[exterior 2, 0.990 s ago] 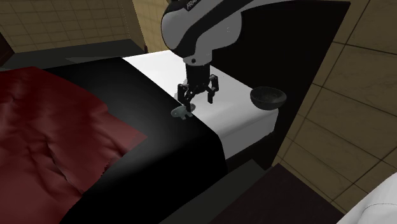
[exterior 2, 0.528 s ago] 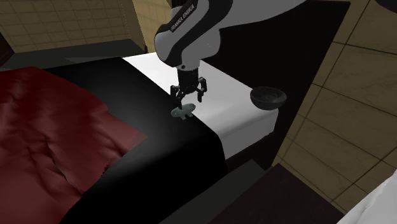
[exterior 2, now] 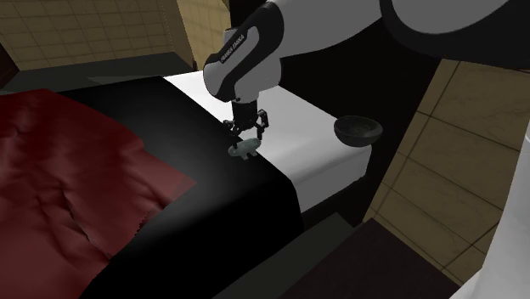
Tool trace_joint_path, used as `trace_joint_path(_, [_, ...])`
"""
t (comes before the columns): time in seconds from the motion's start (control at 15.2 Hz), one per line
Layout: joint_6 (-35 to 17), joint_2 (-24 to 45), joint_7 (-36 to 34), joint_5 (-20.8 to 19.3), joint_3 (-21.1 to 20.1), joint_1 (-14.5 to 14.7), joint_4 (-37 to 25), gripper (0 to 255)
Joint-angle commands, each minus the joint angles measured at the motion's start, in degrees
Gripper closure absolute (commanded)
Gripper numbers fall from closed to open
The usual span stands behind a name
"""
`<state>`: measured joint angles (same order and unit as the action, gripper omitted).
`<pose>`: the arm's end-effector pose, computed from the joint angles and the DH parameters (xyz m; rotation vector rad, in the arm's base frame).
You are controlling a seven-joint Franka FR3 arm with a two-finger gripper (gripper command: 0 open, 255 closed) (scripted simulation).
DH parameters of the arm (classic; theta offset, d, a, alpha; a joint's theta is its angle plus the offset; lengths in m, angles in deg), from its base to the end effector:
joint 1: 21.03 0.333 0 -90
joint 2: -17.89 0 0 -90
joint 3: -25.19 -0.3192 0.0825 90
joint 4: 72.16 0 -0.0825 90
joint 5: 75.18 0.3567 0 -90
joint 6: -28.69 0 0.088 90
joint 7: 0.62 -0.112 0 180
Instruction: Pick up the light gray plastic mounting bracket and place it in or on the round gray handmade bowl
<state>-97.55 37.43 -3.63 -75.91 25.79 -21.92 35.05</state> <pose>0.6065 -0.0159 0.3461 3.1258 -0.1100 -0.0136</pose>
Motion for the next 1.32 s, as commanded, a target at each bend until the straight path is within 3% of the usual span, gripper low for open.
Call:
trace_joint_path(0.0, [-1.34,0.94,0.14,0.02,0.04,-0.11,0.36,0])
trace_joint_path(0.59, [-2.33,1.58,0.14,0.02,0.04,-0.12,0.72,0])
trace_joint_path(0.66, [-2.33,1.58,0.14,0.02,0.04,-0.12,0.72,255])
trace_joint_path(1.25, [-2.34,1.58,0.14,0.02,0.04,-0.12,0.72,255])
